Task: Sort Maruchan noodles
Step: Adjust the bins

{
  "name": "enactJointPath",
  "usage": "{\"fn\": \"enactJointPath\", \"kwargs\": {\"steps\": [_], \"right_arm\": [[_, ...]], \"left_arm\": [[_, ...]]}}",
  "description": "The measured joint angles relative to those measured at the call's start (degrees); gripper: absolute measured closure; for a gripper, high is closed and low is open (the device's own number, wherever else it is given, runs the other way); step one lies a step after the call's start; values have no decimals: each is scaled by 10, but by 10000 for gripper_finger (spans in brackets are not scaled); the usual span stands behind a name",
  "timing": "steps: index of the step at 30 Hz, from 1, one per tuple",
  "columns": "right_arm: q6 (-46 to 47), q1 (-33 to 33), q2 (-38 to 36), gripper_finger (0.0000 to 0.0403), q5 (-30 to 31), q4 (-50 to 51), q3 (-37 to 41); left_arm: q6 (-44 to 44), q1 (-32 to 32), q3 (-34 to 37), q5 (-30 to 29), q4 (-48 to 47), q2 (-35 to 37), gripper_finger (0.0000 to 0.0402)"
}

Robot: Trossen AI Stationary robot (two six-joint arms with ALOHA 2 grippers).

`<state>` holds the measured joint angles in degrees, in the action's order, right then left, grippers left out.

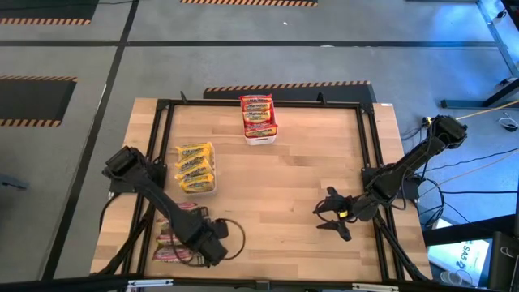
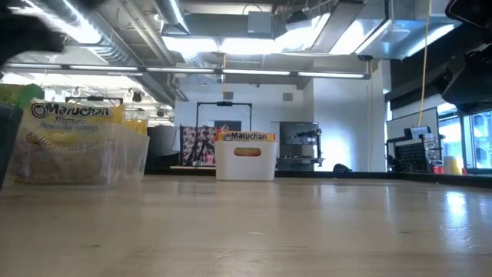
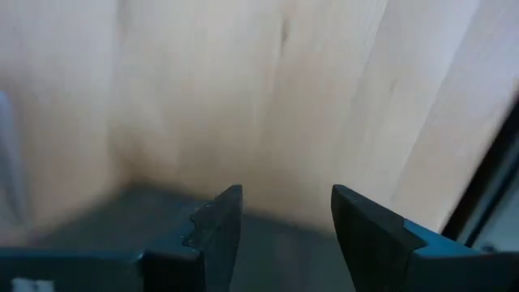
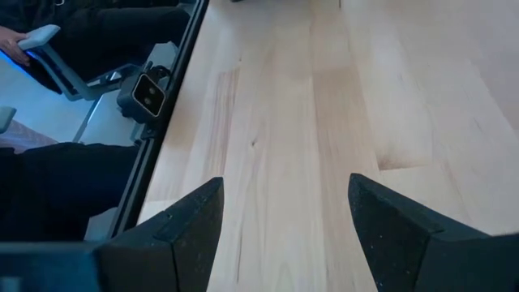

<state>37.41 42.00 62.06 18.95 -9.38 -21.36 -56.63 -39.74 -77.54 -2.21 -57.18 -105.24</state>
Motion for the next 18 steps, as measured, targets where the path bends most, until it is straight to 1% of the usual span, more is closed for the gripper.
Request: {"fn": "enactJointPath", "kwargs": {"steps": [3,7,10,13,18], "right_arm": [[-2,0,0,162,10,0,0],[-4,0,0,162,22,0,0],[-4,0,0,162,26,0,0],[-4,0,0,162,26,0,0],[-4,0,0,162,34,1,0]], "left_arm": [[60,33,-31,-43,4,16,218],[192,96,-78,-127,10,29,218],[290,154,-89,-164,8,29,218],[351,227,-79,-151,7,29,218],[406,346,-31,-70,7,28,218]]}}
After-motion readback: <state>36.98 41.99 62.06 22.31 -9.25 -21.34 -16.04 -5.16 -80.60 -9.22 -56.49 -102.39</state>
